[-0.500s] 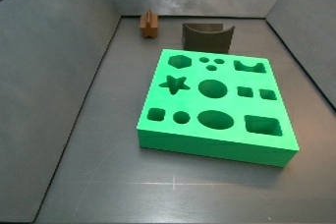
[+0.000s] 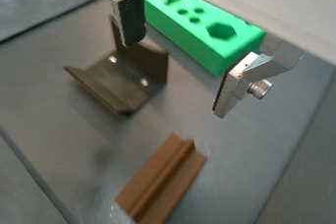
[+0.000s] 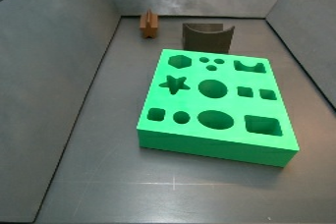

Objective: Pick up the star object. Move up. Place the star object on the fixture. Regrasp the star object. Move to above the board. Insert the star object.
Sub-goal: Pick up the star object.

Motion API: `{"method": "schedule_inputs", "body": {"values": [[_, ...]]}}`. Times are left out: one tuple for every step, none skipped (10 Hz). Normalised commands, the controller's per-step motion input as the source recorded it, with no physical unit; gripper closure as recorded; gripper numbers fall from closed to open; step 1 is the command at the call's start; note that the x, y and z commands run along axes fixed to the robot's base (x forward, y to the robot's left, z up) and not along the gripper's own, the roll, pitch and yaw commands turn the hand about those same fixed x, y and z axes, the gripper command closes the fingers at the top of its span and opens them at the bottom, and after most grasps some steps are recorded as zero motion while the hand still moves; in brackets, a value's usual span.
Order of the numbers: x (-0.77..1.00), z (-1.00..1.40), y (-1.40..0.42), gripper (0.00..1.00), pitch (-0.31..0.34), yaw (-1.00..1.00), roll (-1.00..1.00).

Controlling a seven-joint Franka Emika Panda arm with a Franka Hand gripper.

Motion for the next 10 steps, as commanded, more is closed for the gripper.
{"method": "schedule_inputs", "body": {"values": [[-0.13,-0.77,0.17,0.00,-0.179,-0.32,0.05],[0.00,-0.77,0.15,0.00,-0.194,-0.03,0.05],[-0.01,-0.74,0.22,0.00,-0.247,0.10,0.00],[0.06,-0.85,0.15,0.00,-0.189,0.29,0.00],[0.36,-0.94,0.06,0.00,-0.063,0.28,0.00],[0.25,-0.95,0.00,0.00,-0.081,0.23,0.00],[0.22,-0.96,0.00,0.00,-0.080,0.19,0.02],[0.28,-0.91,0.00,0.00,-0.056,0.17,0.00],[0.40,-0.83,0.00,0.00,-0.021,0.14,0.00],[0.41,-0.78,0.00,0.00,-0.001,0.11,0.00]]}}
